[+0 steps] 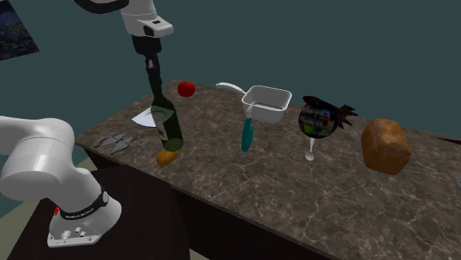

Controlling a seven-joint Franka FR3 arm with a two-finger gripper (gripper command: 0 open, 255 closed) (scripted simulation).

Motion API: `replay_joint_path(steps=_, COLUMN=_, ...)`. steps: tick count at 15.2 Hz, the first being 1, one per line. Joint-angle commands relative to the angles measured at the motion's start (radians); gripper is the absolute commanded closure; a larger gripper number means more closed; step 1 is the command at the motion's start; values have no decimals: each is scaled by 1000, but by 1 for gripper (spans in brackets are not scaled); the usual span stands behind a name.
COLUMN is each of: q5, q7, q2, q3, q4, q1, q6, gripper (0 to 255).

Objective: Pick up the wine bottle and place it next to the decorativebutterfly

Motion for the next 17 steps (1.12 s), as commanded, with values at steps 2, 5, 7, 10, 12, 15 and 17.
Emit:
replay_joint_path(steps=2, q5=43, q7=64, q2=-63, q3=48, q4=-28, q1=33, q6=-25, gripper=255)
replay_joint_path(steps=5, q5=87, q7=129, q2=-110, q3=99, q4=-42, q1=67, q6=-46, gripper=255)
replay_joint_path(steps=7, q5=118, q7=174, q2=-136, q3=135, q4=-46, q1=88, q6=-59, gripper=255)
replay_joint_path(steps=10, q5=165, q7=243, q2=-166, q3=191, q4=-43, q1=119, q6=-76, gripper=255)
replay_joint_path(steps=12, q5=196, q7=290, q2=-181, q3=230, q4=-35, q1=138, q6=-86, gripper=255)
replay_joint_path(steps=15, q5=243, q7=361, q2=-194, q3=290, q4=-15, q1=163, q6=-98, gripper=255)
replay_joint_path(steps=17, q5=273, q7=409, q2=-197, q3=332, q4=3, q1=176, q6=-104, gripper=255)
